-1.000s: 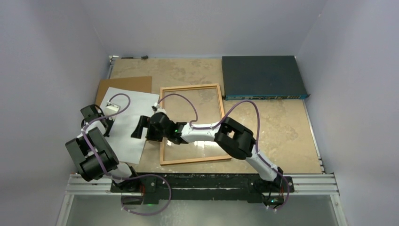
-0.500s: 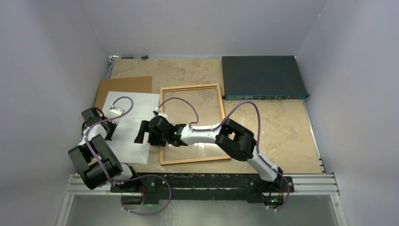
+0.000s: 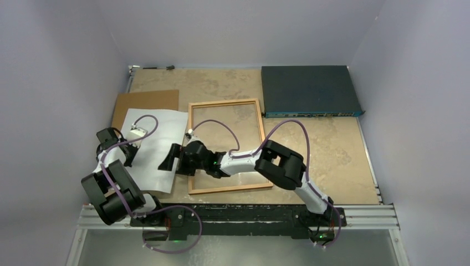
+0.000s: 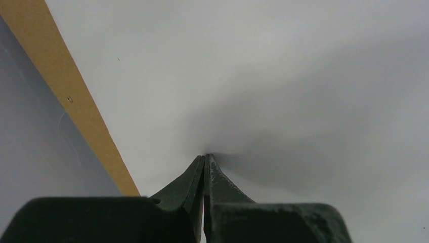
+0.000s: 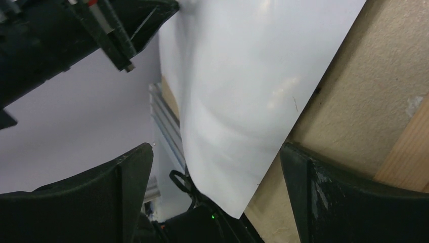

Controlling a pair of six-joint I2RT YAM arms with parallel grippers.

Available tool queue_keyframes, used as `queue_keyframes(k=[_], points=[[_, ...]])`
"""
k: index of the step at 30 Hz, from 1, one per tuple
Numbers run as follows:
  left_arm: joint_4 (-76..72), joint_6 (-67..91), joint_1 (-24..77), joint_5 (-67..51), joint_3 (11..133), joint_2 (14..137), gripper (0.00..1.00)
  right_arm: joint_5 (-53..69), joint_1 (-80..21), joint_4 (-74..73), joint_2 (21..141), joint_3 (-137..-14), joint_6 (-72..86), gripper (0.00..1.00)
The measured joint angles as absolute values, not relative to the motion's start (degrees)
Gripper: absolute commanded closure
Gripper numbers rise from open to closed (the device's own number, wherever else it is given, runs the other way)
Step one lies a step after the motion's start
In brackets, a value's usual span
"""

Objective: Put the photo into the frame

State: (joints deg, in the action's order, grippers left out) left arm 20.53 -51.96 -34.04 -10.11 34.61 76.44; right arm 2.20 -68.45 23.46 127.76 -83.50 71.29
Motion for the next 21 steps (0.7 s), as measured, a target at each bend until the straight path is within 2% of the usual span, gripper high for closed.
queue_keyframes(k=[4,10,21], points=[[20.88,-52.29,-34.04,-10.22,34.81,76.55,1.00,4.32,-67.59,37.36,125.86,-75.40,73.21,0.01],[21.52,-52.80,-34.04,-10.33,35.27,76.82,1.00,6.96,-66.85,51.88,125.80,-73.63,74.65,0.01],[23.33,-53.15,-34.04,-10.90,36.05,77.03,1.00,9.17,-66.24,60.73,125.80,-73.01,76.90,0.04]])
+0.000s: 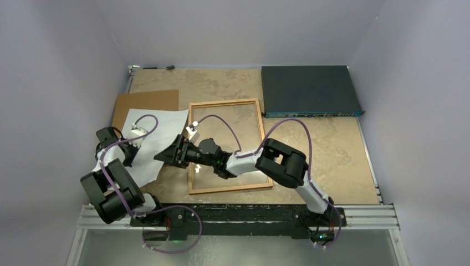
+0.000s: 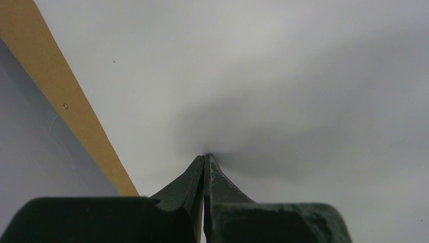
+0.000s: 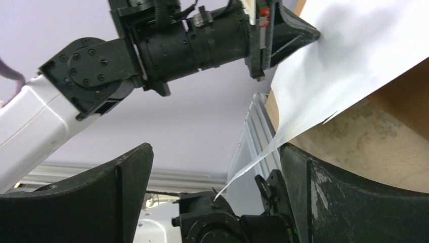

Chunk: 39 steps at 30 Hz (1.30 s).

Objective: Put the photo into the frame

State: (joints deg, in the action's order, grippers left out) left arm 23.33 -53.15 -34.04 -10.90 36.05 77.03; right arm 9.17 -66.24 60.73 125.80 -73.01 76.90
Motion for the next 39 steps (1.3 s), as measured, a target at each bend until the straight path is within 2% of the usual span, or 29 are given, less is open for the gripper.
queue_keyframes(k=[4,12,15,18,22,28,32,37,39], points=[[24.32,-53.10,-34.04,-11.18,36.51,77.19,1.00,9.67,-65.84,55.35,125.80,-73.58,76.69,0.15],[25.50,-53.06,-34.04,-11.66,36.84,77.19,1.00,9.78,-65.60,40.60,125.93,-77.12,75.70,0.24],[25.96,-53.04,-34.04,-11.84,36.97,77.19,1.00,9.65,-65.60,38.11,126.26,-78.24,75.48,0.33],[26.68,-52.90,-34.04,-12.08,37.19,77.19,1.00,9.50,-65.60,35.77,126.52,-79.07,75.22,0.55],[28.80,-52.29,-34.04,-12.82,38.02,77.25,1.00,8.36,-65.58,32.45,127.48,-81.12,73.80,0.98],[40.14,-50.17,-34.52,-15.84,43.42,78.24,0.99,6.76,-65.56,26.13,127.96,-85.89,67.61,1.00],[46.33,-48.60,-37.10,-18.61,52.07,78.28,0.67,5.63,-65.56,20.80,127.66,-90.67,59.79,1.00],[51.31,-46.98,-40.93,-22.06,61.89,79.05,0.47,5.52,-65.01,12.43,122.21,-91.64,50.15,1.00],[52.73,-46.33,-41.32,-22.92,63.72,79.07,0.43,5.69,-64.05,10.09,117.21,-89.32,47.11,1.00]])
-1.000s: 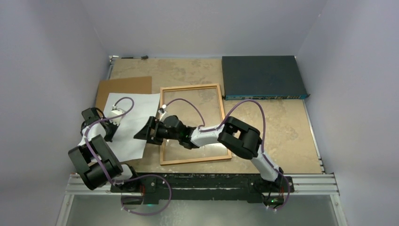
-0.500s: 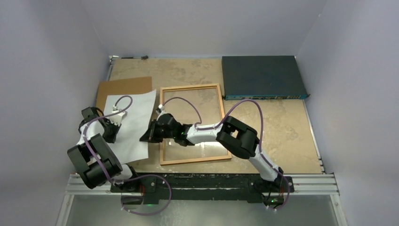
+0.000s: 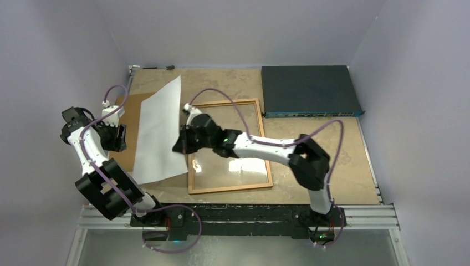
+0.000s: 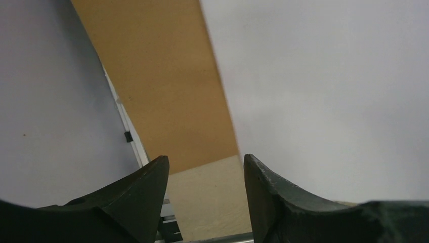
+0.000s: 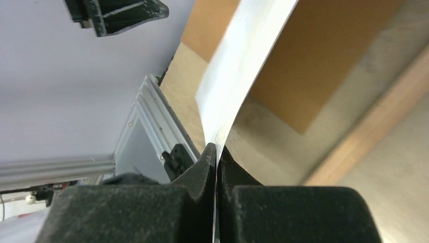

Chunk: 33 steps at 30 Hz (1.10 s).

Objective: Put the photo into the frame

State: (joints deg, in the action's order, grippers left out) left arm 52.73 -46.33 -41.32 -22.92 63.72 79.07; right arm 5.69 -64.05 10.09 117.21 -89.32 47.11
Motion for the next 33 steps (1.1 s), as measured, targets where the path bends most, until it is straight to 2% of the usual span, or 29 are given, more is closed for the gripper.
queue_keyframes(k=[7,10,21,33], points=[[55.75,-44.47,-41.19,-25.50,65.17,79.00,0.43,8.08,-53.74,3.99,94.76,-73.63,40.42,1.00],[56.07,-43.79,-40.77,-26.00,65.17,79.00,0.43,8.32,-50.02,0.12,89.91,-68.84,37.87,1.00],[55.70,-42.39,-38.20,-26.85,64.53,78.74,0.42,6.98,-47.53,-14.63,84.99,-60.27,31.53,1.00],[54.94,-42.37,-38.17,-26.87,62.98,78.41,0.43,3.55,-46.19,-18.26,81.06,-58.94,30.39,1.00]])
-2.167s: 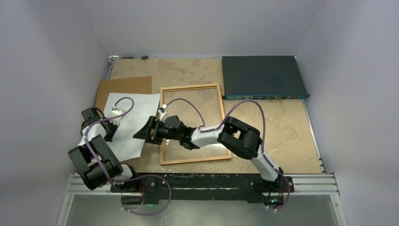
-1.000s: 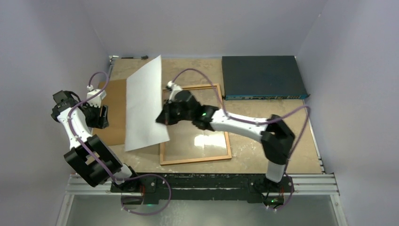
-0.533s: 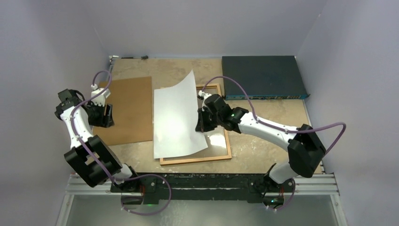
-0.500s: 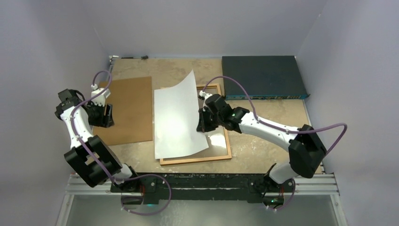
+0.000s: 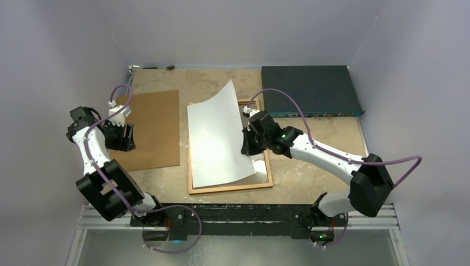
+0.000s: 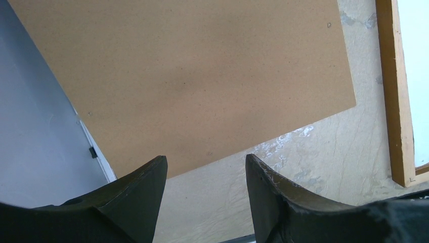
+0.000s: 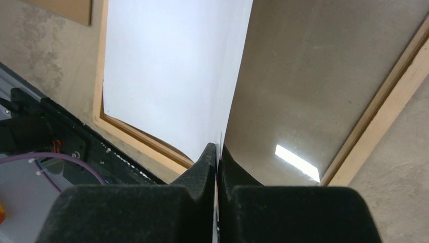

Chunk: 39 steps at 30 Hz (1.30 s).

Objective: Put the photo into the frame

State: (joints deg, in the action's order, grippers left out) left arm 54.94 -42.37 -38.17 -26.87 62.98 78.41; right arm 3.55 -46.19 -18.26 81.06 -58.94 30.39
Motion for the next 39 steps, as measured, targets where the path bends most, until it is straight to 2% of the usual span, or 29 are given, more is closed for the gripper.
queue_keyframes(k=[10,30,31,32,34,35,37,39], points=[[54.06,-41.98,-38.17,-26.83,61.87,78.39,0.44,2.70,-46.06,-19.55,78.04,-55.75,30.85,1.00],[51.90,-42.02,-38.17,-25.91,59.55,78.08,0.44,4.25,-45.56,-15.18,81.06,-54.57,32.64,0.99],[51.88,-42.02,-38.17,-25.87,59.55,78.08,0.44,4.25,-45.56,-15.09,81.41,-54.57,32.62,0.94],[51.88,-42.02,-38.17,-25.76,59.55,78.08,0.44,4.25,-45.50,-15.09,81.69,-54.54,32.62,0.85],[51.88,-42.02,-38.17,-25.61,59.55,78.08,0.44,4.21,-45.34,-15.07,81.87,-54.54,32.80,0.51],[51.88,-42.02,-38.17,-25.50,59.55,78.08,0.44,4.10,-45.32,-15.07,81.87,-54.54,32.99,0.38],[51.88,-42.02,-38.17,-25.34,59.55,78.08,0.44,3.84,-45.30,-15.09,81.87,-54.54,33.15,0.21],[51.88,-42.02,-38.17,-25.28,59.55,78.08,0.44,3.20,-45.30,-15.22,81.87,-54.54,33.04,0.14]])
